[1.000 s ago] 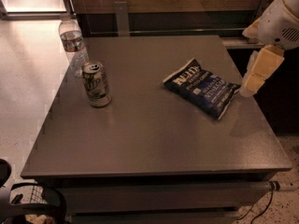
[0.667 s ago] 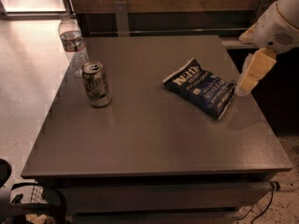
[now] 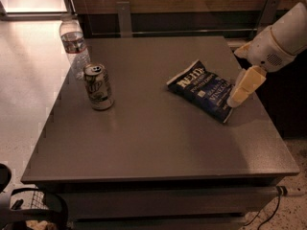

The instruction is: Pick blue chip bag

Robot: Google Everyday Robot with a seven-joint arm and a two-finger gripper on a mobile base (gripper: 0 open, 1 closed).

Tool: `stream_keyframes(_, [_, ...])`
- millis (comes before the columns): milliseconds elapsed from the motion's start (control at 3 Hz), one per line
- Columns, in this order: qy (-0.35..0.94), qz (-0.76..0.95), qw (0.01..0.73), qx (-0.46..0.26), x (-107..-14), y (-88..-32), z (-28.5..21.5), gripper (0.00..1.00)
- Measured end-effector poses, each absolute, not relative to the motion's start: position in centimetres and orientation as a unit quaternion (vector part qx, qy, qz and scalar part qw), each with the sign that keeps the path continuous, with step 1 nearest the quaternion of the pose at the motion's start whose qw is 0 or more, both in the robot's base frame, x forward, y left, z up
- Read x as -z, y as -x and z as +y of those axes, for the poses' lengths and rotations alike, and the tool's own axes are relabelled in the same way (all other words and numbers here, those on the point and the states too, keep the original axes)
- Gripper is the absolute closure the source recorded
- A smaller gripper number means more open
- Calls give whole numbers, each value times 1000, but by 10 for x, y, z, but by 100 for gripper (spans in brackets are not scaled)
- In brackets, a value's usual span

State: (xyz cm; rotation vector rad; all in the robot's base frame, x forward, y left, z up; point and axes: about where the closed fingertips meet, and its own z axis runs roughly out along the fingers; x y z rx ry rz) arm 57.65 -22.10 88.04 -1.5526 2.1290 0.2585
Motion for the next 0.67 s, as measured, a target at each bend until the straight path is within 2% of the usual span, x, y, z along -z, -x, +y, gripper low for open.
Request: stream_keyframes(667, [559, 773, 279, -107, -857, -581, -184, 0])
